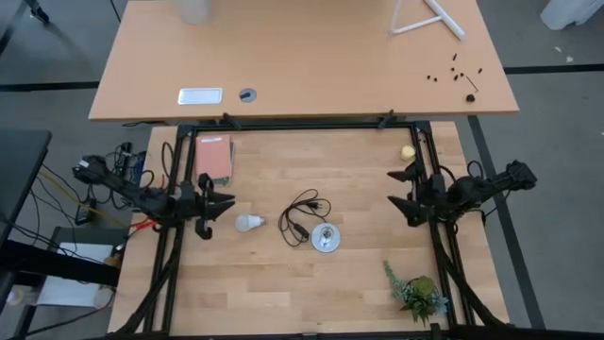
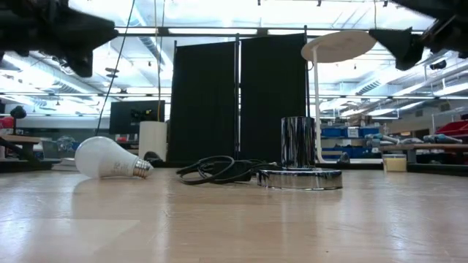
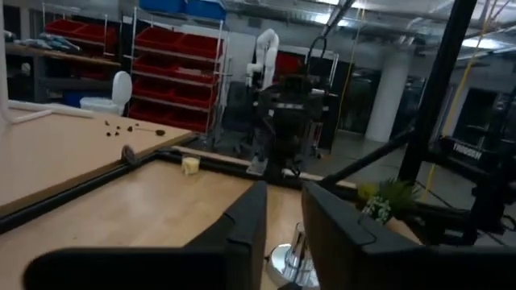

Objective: Screw lightbulb
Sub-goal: Insert the lightbulb into the silver lamp

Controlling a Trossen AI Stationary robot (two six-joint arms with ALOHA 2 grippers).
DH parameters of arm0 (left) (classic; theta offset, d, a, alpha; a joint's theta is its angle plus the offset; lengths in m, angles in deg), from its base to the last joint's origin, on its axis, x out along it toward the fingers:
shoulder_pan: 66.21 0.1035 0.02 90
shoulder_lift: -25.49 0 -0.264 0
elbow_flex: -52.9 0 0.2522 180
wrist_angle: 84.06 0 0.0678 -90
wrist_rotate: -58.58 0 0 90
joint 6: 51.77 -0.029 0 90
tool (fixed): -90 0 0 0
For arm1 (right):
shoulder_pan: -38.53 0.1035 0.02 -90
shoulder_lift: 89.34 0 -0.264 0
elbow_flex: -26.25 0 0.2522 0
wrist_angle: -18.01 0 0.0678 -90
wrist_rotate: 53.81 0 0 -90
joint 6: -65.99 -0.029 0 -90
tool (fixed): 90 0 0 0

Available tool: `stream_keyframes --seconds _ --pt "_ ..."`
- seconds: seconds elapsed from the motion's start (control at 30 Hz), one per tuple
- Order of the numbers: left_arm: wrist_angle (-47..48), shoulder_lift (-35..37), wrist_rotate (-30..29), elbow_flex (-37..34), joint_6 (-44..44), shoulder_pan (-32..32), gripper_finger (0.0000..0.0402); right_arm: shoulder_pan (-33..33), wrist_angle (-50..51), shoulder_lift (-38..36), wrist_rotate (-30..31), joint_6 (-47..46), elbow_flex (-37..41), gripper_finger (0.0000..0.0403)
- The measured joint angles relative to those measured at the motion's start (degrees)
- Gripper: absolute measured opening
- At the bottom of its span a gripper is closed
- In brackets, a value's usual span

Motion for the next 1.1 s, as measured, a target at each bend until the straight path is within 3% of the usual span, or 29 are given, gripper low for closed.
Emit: stream_keyframes --seconds 0.27,0.37,0.43,0.57,0.67,0.83,1.0,1.1 --pt "-0.36 -15.18 -2.64 7.00 -6.30 0.00 0.0132 0.00 -0.24 4.44 2.56 -0.22 0.00 0.0372" --pt "0.06 -19.24 -5.52 9.20 -7.33 0.00 0.0133 0.00 0.29 7.15 -0.82 -1.57 -0.82 0.0372" --pt "2.15 -21.16 -8.26 11.32 -6.29 0.00 0.0133 0.08 0.57 10.37 -4.20 -3.11 -2.65 0.0372" --pt "12.32 -24.36 -13.53 17.44 -4.16 0.00 0.0133 0.95 7.78 19.69 -4.96 -6.90 -9.63 0.0364" --pt "21.35 -26.48 -16.12 22.83 -0.77 0.02 0.0133 1.19 16.10 28.00 -4.93 -8.97 -16.53 0.0354" --pt "36.89 -29.06 -15.72 29.01 11.23 0.02 0.0134 -0.19 26.01 40.63 -5.11 -11.13 -25.56 0.0346" --pt "51.51 -31.83 -11.18 30.16 24.04 0.00 0.0156 -1.20 24.69 51.01 -5.42 -10.56 -27.52 0.0354" --pt "57.11 -33.72 -8.48 30.20 29.75 0.00 0.0175 -2.07 20.73 56.01 -8.82 -9.68 -27.54 0.0367"
